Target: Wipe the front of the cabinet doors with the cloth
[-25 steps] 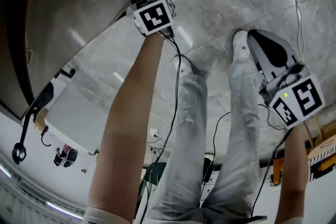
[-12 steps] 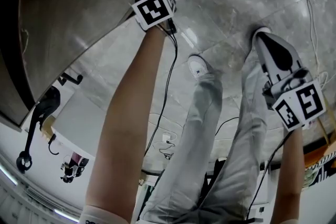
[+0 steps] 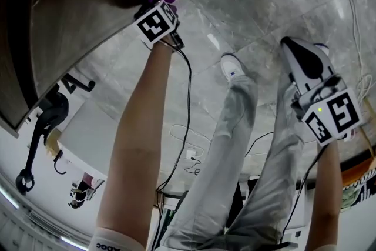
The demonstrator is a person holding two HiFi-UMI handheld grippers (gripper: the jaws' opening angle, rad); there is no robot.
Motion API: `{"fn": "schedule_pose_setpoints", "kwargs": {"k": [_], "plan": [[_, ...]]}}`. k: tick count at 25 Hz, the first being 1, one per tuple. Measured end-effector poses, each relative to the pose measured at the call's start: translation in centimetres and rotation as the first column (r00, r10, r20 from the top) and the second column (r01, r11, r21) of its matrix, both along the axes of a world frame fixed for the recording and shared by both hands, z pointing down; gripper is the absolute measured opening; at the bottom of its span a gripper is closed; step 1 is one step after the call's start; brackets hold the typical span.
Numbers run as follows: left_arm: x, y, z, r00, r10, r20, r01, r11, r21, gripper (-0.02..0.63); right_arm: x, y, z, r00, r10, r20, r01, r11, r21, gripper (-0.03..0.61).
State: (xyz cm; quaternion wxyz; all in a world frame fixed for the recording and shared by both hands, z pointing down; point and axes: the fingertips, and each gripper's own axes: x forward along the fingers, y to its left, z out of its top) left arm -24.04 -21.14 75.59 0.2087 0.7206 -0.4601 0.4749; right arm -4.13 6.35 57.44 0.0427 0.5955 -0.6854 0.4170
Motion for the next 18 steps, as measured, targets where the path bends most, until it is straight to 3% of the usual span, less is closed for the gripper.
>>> {"fn": "schedule_pose_setpoints", "kwargs": {"k": [5, 9, 15, 18], "plan": [[-5.5, -0.3, -0.5, 0.998, -0.059, 0.024, 0.06, 0.998, -0.01, 0.046, -1.0, 0.8, -0.2, 1.0, 0.003, -0.017, -0.004, 1.0, -0.019, 0.028], [-7.7, -0.5, -1.1, 0.998, -0.056, 0.033, 0.056, 0.998, -0.011, 0.046, -1.7, 1.0, -0.7, 1.0, -0.006, -0.022, 0.005, 1.0, -0.027, 0.028], [-11.3, -0.6, -2.4, 0.984, -0.172, 0.048, 0.171, 0.985, 0.015, 0.046, -2.8, 0.8, -1.8, 0.999, -0.04, -0.016, 0.04, 0.999, -0.028, 0.028], [-12.9, -0.9, -3.5, 0.982, -0.184, 0.047, 0.183, 0.983, 0.035, 0.046, -3.7, 0.7, -2.4, 0.997, -0.073, -0.018, 0.072, 0.997, -0.023, 0.028]]}}
